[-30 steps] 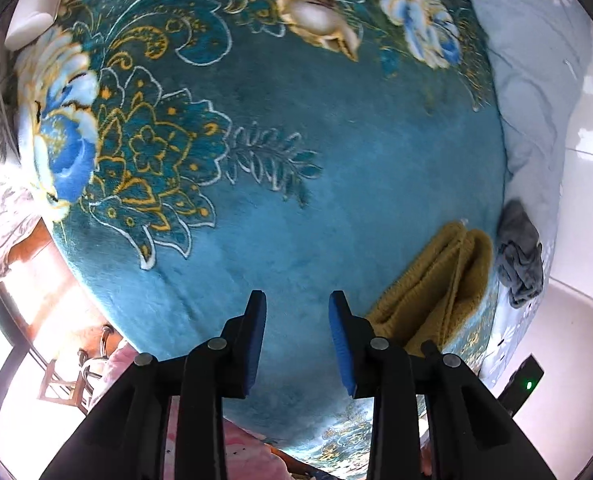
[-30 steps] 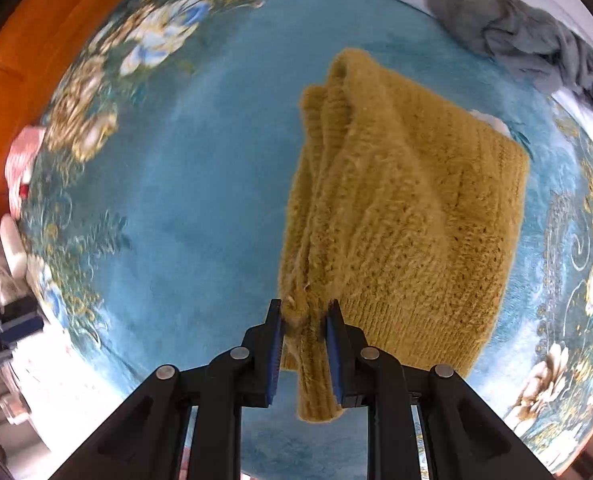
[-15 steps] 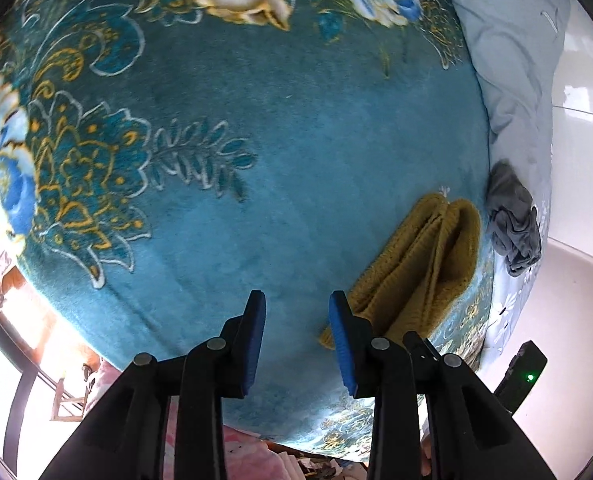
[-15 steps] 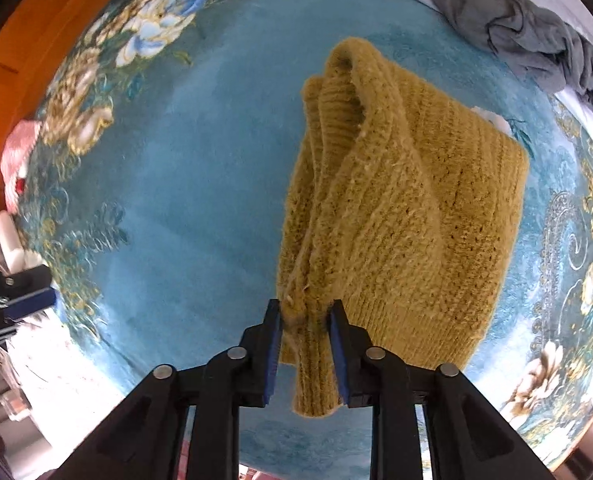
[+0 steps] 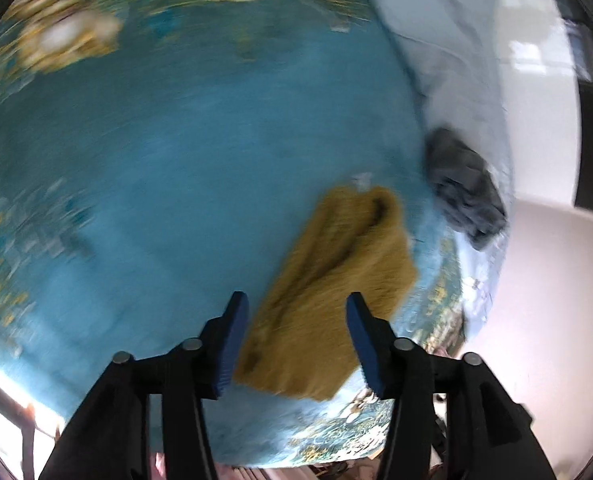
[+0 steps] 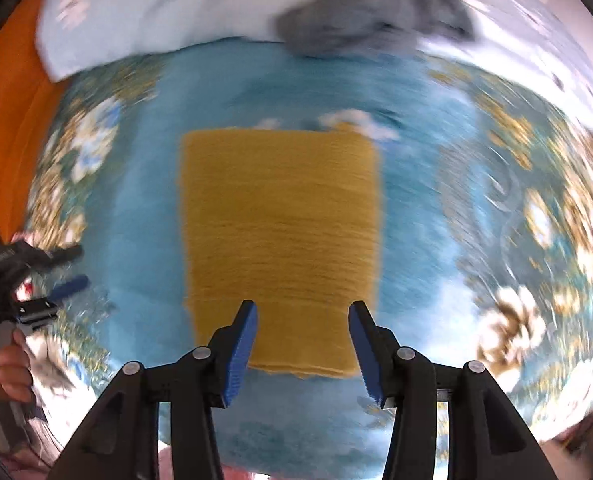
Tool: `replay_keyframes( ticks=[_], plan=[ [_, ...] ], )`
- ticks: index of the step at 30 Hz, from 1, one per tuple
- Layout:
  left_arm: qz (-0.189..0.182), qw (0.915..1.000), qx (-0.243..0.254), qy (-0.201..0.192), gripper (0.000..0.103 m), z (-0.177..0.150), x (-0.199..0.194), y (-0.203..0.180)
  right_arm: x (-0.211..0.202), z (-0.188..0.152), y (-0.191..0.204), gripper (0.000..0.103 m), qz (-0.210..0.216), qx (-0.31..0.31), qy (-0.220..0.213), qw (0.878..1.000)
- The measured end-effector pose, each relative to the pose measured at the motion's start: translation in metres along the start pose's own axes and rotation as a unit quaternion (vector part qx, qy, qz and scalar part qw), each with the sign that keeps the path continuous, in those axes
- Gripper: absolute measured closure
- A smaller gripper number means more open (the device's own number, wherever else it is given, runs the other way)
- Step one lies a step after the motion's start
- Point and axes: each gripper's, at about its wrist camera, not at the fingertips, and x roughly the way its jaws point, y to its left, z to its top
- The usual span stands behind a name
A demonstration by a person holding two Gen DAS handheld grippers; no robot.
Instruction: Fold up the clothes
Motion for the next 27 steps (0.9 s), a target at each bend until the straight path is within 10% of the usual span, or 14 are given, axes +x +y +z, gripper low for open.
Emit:
replay_keyframes(
  ticks=[11, 16, 23, 27],
  plan=[
    [0.038, 0.9881, 0.147, 0.022, 0.041, 0.057, 0.083, -0.084, 0.017, 0.002, -0.053, 0.052, -0.027, 0.087, 0.055, 0.994],
    [0.033, 0.9847, 0.168, 0.034, 0.095, 0.079, 0.112, -0.096, 0.028, 0.015, -0.047, 0.052, -0.018, 0.077, 0.072, 0.994],
    [0.093, 0.9836, 0.153, 0.024, 0.098, 0.083, 0.12, -0.06, 0.052, 0.027, -0.04, 0.052, -0.007, 0.075, 0.098, 0.992],
    [0.055, 0.9889, 0.132, 0.04, 0.094, 0.083, 0.114, -0.047, 0.064, 0.027, -0.033, 0.051, -0.001, 0.064, 0.112, 0.992]
  ],
)
